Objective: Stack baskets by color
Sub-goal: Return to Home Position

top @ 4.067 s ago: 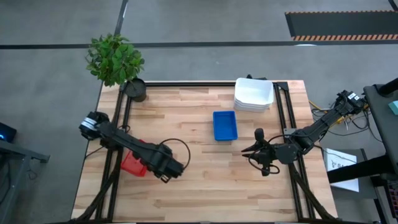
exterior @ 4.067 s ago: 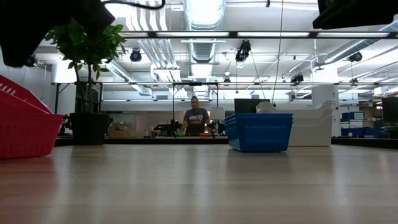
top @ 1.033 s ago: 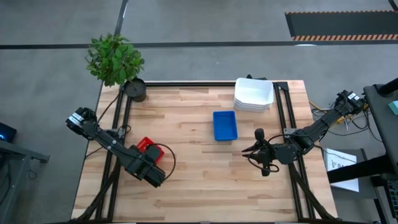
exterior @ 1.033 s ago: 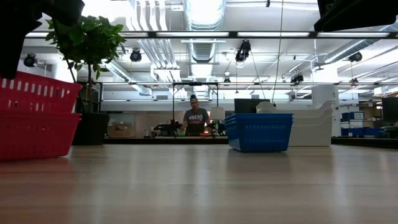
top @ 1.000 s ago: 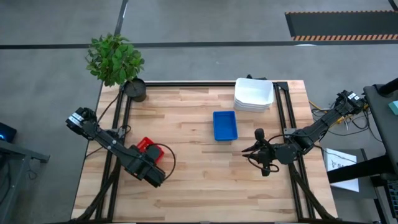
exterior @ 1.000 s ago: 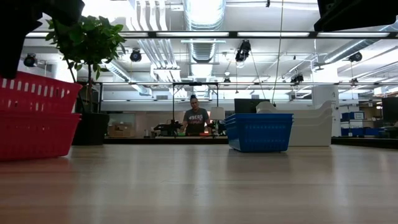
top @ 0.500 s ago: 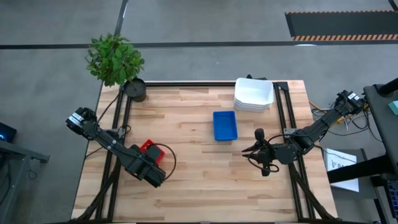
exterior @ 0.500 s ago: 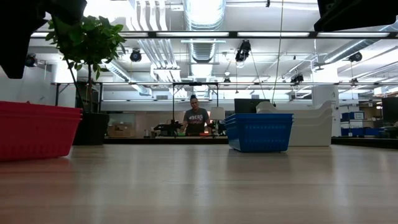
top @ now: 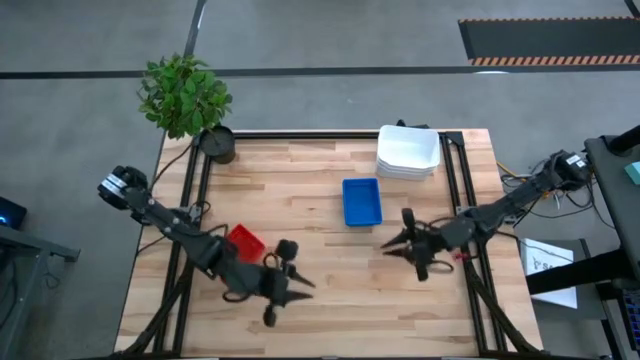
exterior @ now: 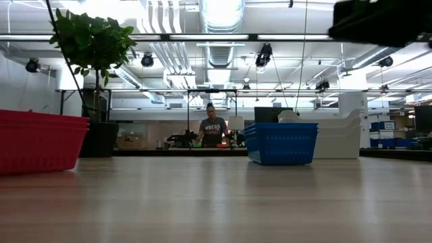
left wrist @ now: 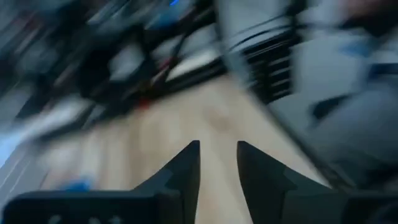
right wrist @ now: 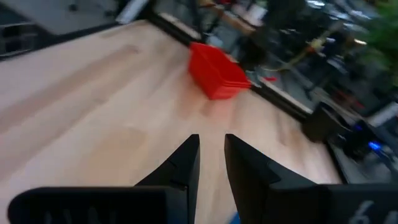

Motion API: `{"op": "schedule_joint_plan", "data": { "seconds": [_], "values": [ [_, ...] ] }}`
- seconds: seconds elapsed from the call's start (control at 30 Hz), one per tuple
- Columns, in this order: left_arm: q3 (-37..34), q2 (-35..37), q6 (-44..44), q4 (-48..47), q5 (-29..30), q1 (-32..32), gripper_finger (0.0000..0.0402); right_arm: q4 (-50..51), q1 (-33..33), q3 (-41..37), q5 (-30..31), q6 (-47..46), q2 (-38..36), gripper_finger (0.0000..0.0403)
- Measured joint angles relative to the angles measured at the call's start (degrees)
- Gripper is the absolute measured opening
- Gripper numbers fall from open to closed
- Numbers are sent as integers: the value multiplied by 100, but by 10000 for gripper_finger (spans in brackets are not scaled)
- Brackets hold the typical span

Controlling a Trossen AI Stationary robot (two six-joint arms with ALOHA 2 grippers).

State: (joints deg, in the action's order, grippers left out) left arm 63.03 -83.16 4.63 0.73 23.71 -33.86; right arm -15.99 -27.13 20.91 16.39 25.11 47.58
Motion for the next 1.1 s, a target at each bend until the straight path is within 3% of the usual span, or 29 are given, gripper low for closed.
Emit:
{"op": "schedule_joint_plan", "data": {
  "seconds": [0.07,0.13,0.27,0.47,0.8,1.1],
  "values": [
    [-551,222,681,754,-884,229,76,-285,367,-177,-133,-11,-108,68],
    [-1064,560,770,936,-1120,475,54,-378,697,-306,-386,-94,-248,68],
    [-2071,1408,429,910,-1111,1023,8,-451,1168,-464,-881,-224,-580,68],
    [-3257,2973,316,1012,-1126,1580,5,-401,1567,-868,-897,-239,-1226,68],
    [-4955,5129,312,1889,-966,1624,0,-17,1863,-1392,-847,-198,-2800,68],
    [-6029,6101,320,2275,-933,1623,0,784,2397,-1801,-781,-276,-4162,68]
  ]
}}
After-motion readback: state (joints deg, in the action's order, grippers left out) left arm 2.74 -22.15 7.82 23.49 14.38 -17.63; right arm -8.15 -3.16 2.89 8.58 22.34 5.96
